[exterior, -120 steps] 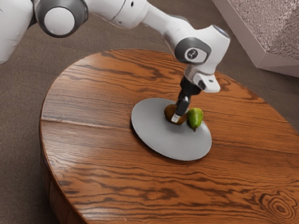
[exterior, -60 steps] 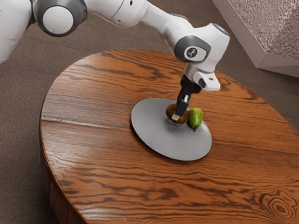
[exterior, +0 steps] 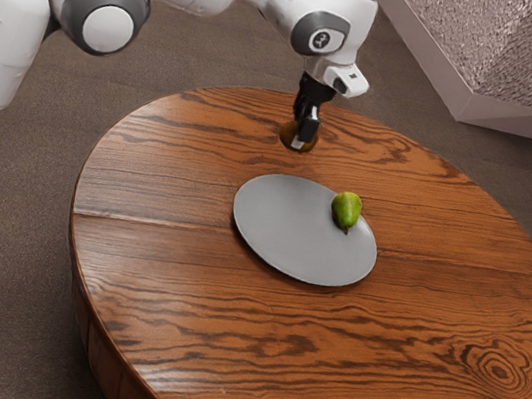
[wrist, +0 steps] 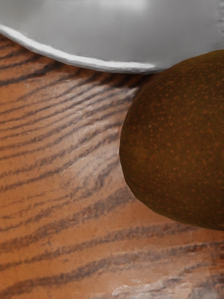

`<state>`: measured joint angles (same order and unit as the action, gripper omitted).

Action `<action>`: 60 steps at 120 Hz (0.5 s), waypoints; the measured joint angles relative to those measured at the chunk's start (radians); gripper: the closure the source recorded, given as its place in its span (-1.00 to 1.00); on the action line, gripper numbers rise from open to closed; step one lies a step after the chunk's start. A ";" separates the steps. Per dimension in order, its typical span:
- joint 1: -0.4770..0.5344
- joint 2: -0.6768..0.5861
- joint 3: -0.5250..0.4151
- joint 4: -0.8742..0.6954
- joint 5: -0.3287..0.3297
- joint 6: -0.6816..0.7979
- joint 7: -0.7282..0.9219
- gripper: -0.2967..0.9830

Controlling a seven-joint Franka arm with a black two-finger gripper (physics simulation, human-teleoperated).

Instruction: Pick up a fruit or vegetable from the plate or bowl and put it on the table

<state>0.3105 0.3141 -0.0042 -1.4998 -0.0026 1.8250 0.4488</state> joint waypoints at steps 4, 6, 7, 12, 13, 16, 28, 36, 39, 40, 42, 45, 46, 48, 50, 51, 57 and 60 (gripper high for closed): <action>0.002 0.001 0.012 0.000 -0.001 0.001 -0.001 0.16; 0.003 0.001 0.016 0.000 -0.001 0.001 -0.001 0.16; 0.003 0.001 0.018 0.000 -0.001 0.001 -0.001 0.16; 0.003 0.002 0.038 0.000 -0.002 0.001 -0.002 0.16; 0.004 0.002 0.041 0.001 -0.002 0.001 -0.002 0.16; 0.004 0.002 0.050 0.000 -0.002 0.002 -0.002 0.16; 0.005 0.002 0.078 0.000 -0.003 0.002 -0.004 0.15; 0.002 0.001 0.080 0.001 -0.003 0.001 -0.003 -0.09; 0.002 0.001 0.080 0.001 -0.004 0.000 -0.003 -0.16; 0.002 0.001 0.080 0.001 -0.005 0.000 -0.003 -0.18; 0.001 0.001 0.081 0.001 -0.005 0.000 -0.002 -0.22; 0.001 0.001 0.081 0.001 -0.007 -0.001 -0.002 -0.27; 0.001 0.001 0.081 0.001 -0.007 -0.001 -0.002 -0.29; 0.001 0.001 0.081 0.001 -0.008 -0.002 -0.001 -0.32; 0.001 0.000 0.081 0.001 -0.011 -0.003 -0.001 -0.34; 0.001 -0.001 0.081 0.000 -0.014 -0.003 0.000 -0.35; 0.001 -0.001 0.086 0.000 -0.043 -0.007 0.004 -0.41; 0.002 0.000 0.088 0.000 -0.058 -0.008 0.007 -0.43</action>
<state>0.3125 0.3141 0.0842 -1.5001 -0.0606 1.8166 0.4561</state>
